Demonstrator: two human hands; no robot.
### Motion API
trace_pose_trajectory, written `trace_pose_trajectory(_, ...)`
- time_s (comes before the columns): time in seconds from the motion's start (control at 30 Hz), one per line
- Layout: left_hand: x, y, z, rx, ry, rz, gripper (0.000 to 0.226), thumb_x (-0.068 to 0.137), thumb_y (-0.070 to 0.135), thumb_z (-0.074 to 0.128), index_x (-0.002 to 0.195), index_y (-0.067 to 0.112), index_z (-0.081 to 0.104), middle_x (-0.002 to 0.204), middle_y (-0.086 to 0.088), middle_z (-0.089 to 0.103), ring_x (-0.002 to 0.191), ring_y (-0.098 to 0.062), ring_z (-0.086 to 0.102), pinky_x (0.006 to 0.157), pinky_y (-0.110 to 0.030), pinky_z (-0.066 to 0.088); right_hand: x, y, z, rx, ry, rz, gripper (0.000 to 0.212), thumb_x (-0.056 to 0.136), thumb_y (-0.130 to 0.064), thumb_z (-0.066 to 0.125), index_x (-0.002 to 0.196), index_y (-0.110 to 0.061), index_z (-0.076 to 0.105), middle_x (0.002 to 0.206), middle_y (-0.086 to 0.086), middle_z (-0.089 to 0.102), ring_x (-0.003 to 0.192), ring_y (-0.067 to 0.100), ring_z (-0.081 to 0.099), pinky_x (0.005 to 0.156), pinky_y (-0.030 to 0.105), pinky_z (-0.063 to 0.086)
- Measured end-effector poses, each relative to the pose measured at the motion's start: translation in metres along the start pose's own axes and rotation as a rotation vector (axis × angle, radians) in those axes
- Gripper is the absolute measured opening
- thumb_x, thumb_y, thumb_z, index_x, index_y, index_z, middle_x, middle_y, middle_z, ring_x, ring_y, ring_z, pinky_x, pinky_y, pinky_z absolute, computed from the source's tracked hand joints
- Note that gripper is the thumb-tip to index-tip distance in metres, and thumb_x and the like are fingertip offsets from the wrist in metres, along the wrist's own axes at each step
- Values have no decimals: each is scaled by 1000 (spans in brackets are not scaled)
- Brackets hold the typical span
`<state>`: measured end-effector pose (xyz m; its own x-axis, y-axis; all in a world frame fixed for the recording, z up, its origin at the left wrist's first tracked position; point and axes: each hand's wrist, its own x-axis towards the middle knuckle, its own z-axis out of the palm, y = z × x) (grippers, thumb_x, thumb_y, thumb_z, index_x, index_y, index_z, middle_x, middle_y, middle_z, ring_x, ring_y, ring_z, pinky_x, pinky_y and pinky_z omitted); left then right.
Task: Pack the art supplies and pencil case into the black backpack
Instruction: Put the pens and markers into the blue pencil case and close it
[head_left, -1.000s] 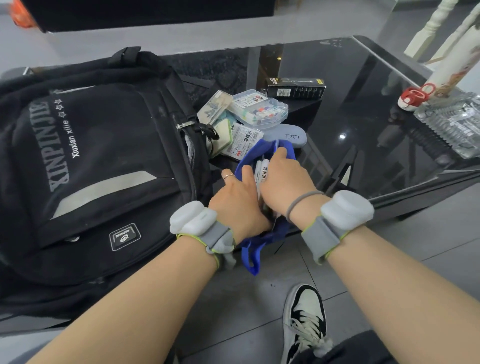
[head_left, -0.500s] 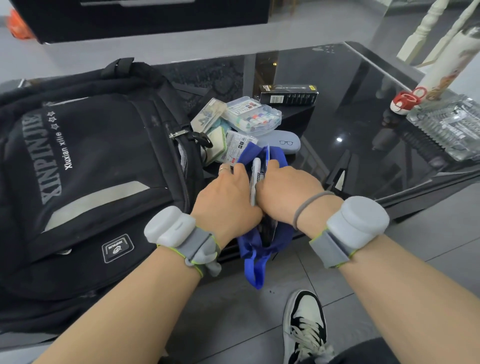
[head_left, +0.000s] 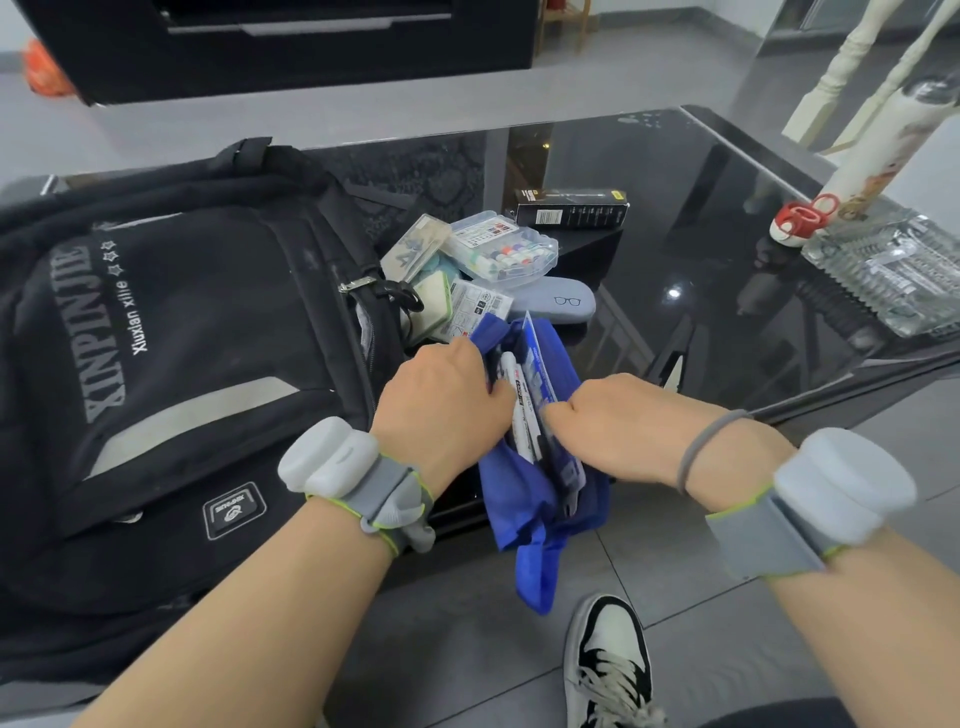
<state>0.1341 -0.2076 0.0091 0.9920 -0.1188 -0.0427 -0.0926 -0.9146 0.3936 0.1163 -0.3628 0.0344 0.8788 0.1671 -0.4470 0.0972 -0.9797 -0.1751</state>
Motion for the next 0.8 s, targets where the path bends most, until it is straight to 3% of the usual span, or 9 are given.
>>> trace_pose_trajectory(0.1,0,5,6,36,30,-19,46,96,57,47,98,11,51,103,-10,57,96,-36,61,80,-40,50,0,4,-3,40,-46,17,20,94,-12,39,75,-12,47,76,6,50,70,27,51,66,32,45)
trace_pose_trajectory(0.17,5,6,11,-7,54,37,47,94,58,50,114,16,51,114,-11,48,101,-36,59,86,-43,51,2,9,-6,62,40,22,15,89,-18,48,80,-16,59,85,4,60,79,26,61,73,35,54)
trace_pose_trajectory(0.27,25,7,22,-154,55,114,53,93,52,56,139,27,47,138,-13,41,122,-35,51,101,-44,47,12,10,-1,-15,171,3,9,87,-24,56,79,-19,55,89,4,61,85,29,63,74,38,54)
trace_pose_trajectory(0.33,40,7,27,-321,-5,129,55,95,45,58,146,28,46,143,-9,45,130,-26,47,109,-31,38,18,6,4,-68,232,36,16,87,-28,59,86,-20,46,91,4,57,84,31,62,69,38,51)
trace_pose_trajectory(0.4,50,6,30,-357,-28,166,50,97,37,59,145,25,50,133,-5,56,124,-21,51,101,-22,35,26,4,12,-118,325,57,22,88,-25,58,94,-18,38,88,4,49,80,32,59,62,38,43)
trace_pose_trajectory(0.53,54,6,34,-301,35,201,41,98,37,56,138,28,57,111,-2,59,111,-22,54,97,-36,45,34,3,11,-86,479,95,19,88,-20,54,92,-15,35,88,10,49,87,37,59,63,36,35)
trace_pose_trajectory(0.63,56,3,33,-336,27,211,37,100,31,52,136,31,60,108,1,58,111,-21,55,97,-35,44,39,9,1,23,608,141,11,87,-18,51,91,-15,41,82,8,43,76,36,48,63,35,33)
trace_pose_trajectory(0.8,53,-1,33,-282,21,229,35,97,25,53,131,31,62,111,-2,60,110,-24,55,97,-38,45,47,16,7,90,419,9,10,83,-29,57,85,-21,53,89,4,61,85,33,60,70,39,52)
